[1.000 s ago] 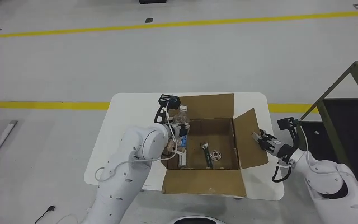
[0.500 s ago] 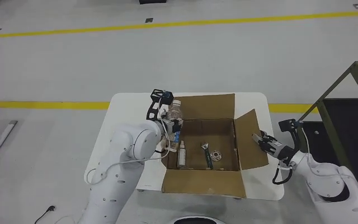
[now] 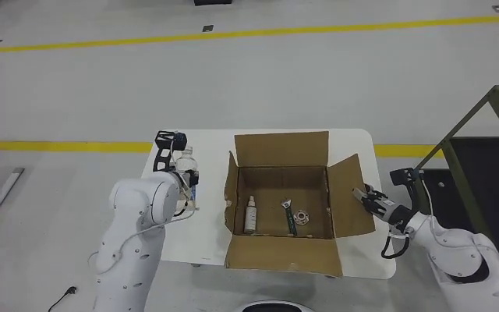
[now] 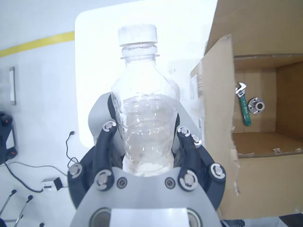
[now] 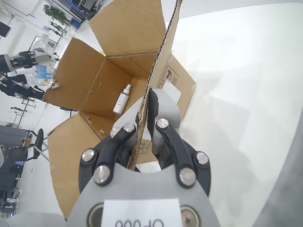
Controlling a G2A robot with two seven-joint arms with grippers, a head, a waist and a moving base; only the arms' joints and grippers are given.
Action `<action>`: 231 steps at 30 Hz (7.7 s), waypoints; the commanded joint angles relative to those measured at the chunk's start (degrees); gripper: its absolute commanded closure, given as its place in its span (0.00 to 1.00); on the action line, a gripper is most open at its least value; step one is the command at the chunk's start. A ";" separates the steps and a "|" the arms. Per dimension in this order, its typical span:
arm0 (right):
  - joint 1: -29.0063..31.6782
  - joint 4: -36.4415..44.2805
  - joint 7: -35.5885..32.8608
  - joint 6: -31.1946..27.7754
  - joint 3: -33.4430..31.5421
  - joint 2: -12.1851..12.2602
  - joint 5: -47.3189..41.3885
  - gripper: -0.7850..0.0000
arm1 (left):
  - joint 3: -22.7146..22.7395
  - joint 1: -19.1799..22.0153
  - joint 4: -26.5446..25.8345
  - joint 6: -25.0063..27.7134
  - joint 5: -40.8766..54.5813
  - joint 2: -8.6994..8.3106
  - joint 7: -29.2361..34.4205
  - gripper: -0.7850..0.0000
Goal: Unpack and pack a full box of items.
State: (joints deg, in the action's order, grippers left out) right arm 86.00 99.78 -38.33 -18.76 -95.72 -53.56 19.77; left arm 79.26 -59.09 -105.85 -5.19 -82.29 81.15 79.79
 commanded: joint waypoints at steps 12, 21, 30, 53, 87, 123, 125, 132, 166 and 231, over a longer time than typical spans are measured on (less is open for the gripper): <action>1.35 -0.08 3.62 -2.17 -1.18 -0.08 -0.77 0.00 | 0.00 -0.03 -0.01 -0.05 -0.03 0.00 -0.02 1.00; 5.54 3.49 11.52 -7.94 -6.65 -0.11 0.69 0.00 | 0.00 -0.03 -0.01 -0.05 -0.03 0.00 -0.02 1.00; 10.74 7.86 17.74 -12.04 -11.34 -0.37 4.88 0.85 | -1.26 -3.43 1.24 7.26 -3.54 -0.69 -0.90 1.00; 14.50 12.45 20.84 -14.26 -14.28 -0.98 9.28 1.00 | -2.52 -9.93 16.66 6.87 -5.05 -1.21 -12.80 1.00; 15.11 12.22 19.05 -14.38 -14.26 -1.57 9.66 1.00 | -4.37 -3.14 39.52 6.52 -4.48 -0.90 -28.05 1.00; 7.67 7.88 -3.64 -4.87 -14.58 -0.27 -5.57 0.01 | 0.83 -10.93 13.71 7.12 3.17 -2.21 -18.90 0.00; 6.23 6.86 -5.90 -3.62 -13.04 -0.14 -6.53 0.03 | 1.23 -10.88 13.05 7.20 4.46 -2.26 -18.58 0.00; 2.30 4.17 -10.49 -1.65 -8.06 0.11 -7.90 0.20 | 1.56 -10.80 12.61 7.46 4.87 -2.39 -18.42 0.00; -2.42 0.68 -12.74 4.19 -6.15 1.20 -6.22 0.00 | 1.56 -10.80 12.61 7.46 4.87 -2.39 -18.42 0.00; -30.82 -0.74 -12.93 45.33 43.35 -7.41 26.87 1.00 | 1.56 -10.80 12.61 7.46 4.87 -2.39 -18.42 0.00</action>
State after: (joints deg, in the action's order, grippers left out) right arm 55.24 99.09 -51.26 26.57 -52.39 -60.96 46.74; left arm 80.82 -69.89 -93.24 2.27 -77.42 78.76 61.37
